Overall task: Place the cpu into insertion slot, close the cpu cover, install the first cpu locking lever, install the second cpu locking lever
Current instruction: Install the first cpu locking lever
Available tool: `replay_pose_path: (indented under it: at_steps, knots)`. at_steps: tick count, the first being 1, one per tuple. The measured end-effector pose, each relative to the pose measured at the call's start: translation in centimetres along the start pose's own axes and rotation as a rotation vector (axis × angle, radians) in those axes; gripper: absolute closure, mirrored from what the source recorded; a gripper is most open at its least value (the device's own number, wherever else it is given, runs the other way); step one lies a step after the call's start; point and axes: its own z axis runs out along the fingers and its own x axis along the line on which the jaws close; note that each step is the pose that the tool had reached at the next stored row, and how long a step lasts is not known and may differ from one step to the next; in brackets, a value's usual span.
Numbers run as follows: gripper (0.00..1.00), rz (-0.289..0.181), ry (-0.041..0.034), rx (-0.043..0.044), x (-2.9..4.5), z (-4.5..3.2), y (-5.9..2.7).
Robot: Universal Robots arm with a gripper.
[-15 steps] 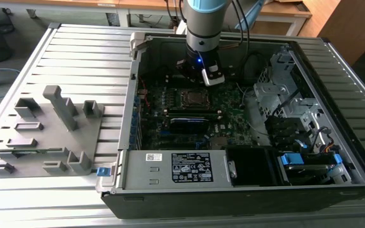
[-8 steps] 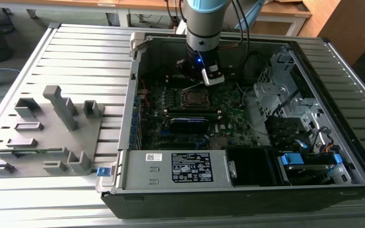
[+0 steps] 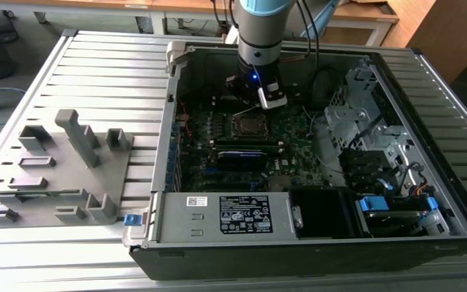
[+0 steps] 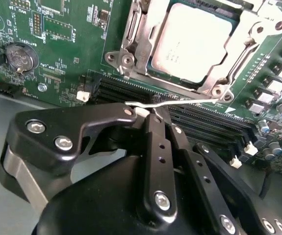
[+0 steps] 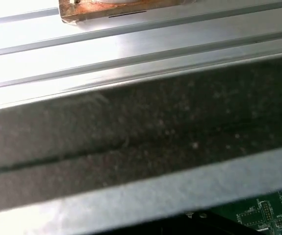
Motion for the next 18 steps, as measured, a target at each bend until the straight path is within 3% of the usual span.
replay_pose_path:
  at_steps: [6, 18]
  knots:
    - [0.9, 0.0, 0.0, -0.0001, 0.06, -0.19, 0.18]
    - [0.9, 0.0, 0.0, -0.0001, -0.02, -2.45, 0.66]
